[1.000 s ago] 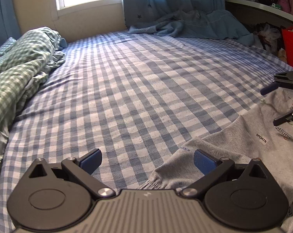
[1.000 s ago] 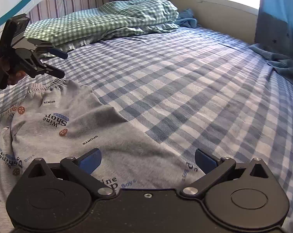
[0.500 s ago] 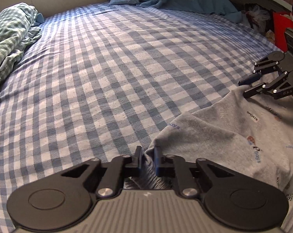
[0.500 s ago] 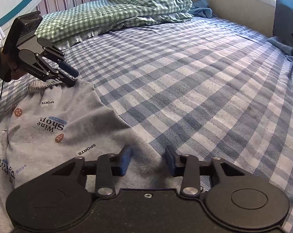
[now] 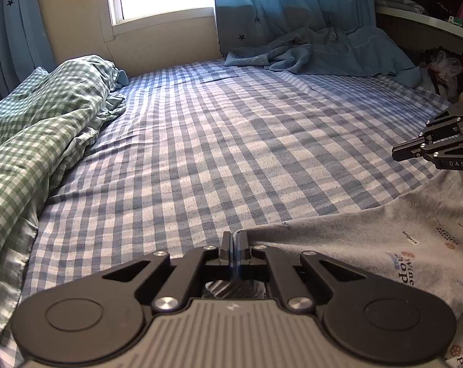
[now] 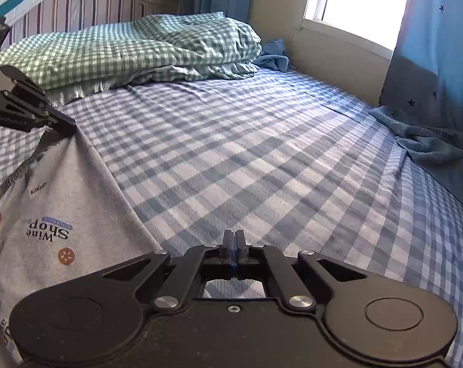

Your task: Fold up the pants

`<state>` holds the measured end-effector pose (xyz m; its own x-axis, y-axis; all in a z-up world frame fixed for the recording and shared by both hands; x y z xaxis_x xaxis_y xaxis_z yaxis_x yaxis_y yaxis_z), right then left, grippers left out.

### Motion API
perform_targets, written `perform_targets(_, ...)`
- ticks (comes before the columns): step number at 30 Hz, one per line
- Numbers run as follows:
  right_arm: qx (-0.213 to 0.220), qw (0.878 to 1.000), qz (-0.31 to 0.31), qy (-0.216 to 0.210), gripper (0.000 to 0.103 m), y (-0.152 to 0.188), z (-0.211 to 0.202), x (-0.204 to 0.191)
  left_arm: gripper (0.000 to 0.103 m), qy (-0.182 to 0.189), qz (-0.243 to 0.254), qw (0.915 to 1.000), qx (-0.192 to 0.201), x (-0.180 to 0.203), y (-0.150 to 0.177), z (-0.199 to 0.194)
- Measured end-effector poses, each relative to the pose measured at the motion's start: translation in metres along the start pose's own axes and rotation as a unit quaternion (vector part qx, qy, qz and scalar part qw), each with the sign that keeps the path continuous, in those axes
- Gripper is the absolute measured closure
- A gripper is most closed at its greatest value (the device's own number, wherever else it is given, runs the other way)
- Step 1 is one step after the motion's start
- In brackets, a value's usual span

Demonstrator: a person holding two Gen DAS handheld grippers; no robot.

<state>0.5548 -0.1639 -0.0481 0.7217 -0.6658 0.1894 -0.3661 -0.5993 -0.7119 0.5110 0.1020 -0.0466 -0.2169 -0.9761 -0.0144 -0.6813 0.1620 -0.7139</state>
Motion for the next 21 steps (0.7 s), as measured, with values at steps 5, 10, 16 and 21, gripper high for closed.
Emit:
perform_targets(5,-0.012,0.994,0.020,-0.109,0.059,0.003,0.017,-0.009,0.101,-0.008,0.007,0.9993,-0.035,-0.002,0.021,0.027)
perform_targets(10,-0.053,0.988,0.005,-0.147,0.048,0.029,0.026,-0.020,0.101,0.004,-0.005,0.9994,-0.034,-0.008,0.030,0.033)
perform_targets(16,-0.053,0.991,-0.013,-0.119,0.103,0.041,0.023,-0.030,0.101,-0.002,-0.002,0.9998,-0.019,-0.005,0.024,0.021)
perform_targets(21,-0.035,0.997,-0.067,-0.026,0.103,0.021,0.018,-0.030,0.101,-0.013,-0.013,0.9998,0.010,-0.005,0.008,0.005)
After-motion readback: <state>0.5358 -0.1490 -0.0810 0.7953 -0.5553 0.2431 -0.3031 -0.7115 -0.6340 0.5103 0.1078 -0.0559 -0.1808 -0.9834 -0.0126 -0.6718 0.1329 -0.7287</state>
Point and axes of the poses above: each gripper's, at about its wrist camera, not at the fingertips, and z roughly the way its jaws point, x to its right, y to its underside, the point moved 8 cm from there along z, roughly the way its jaws point, and after that the axes turned 6 degrees about -z, right-handed, at the moved point
